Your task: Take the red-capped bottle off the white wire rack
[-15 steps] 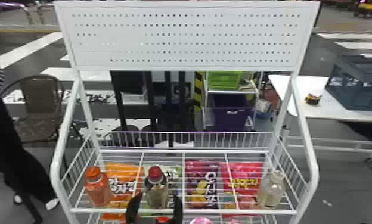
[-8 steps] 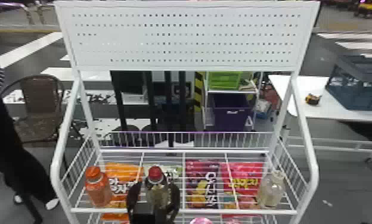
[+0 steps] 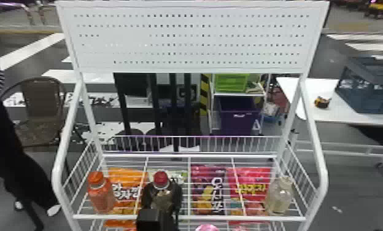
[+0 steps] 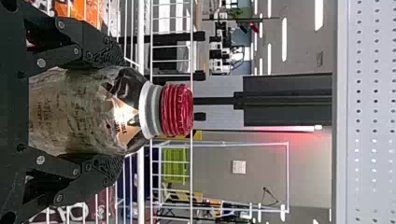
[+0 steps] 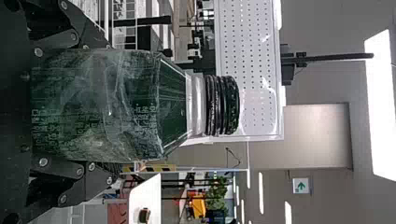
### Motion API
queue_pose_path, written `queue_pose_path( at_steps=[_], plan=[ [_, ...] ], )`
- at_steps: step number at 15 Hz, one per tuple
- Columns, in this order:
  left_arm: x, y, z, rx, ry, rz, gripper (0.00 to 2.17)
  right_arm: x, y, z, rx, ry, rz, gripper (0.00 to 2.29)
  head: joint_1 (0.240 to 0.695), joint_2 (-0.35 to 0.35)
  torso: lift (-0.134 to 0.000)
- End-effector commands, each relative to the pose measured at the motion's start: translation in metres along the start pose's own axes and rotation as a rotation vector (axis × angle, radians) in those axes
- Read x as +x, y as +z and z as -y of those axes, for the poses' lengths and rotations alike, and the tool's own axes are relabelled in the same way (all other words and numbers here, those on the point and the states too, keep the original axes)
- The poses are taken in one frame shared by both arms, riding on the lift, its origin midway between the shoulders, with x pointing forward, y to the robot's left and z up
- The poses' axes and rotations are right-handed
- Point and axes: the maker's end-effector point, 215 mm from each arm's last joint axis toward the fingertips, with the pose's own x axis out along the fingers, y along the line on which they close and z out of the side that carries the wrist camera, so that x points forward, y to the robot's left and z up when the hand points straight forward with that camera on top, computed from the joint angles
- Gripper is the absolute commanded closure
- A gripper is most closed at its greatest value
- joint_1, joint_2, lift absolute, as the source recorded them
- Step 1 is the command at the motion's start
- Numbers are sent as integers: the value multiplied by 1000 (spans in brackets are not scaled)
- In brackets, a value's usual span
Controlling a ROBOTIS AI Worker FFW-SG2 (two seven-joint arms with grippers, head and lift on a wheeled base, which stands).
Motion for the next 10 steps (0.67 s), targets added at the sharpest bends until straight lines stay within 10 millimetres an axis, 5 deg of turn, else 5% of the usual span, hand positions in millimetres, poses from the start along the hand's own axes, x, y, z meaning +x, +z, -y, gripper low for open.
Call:
queue_pose_path(
  at_steps=[1,5,10],
  plan=[
    [-15,18,2,-13,-11,17,1801,1,0,-2,3,2,2,1217,499,0,0],
    [-60,63,6,24,-37,7,1798,0,-2,-3,6,4,-2,1217,499,0,0],
    [-106,109,-57,40,39,35,1794,-1,-2,-5,3,9,-6,1217,499,0,0]
  ],
)
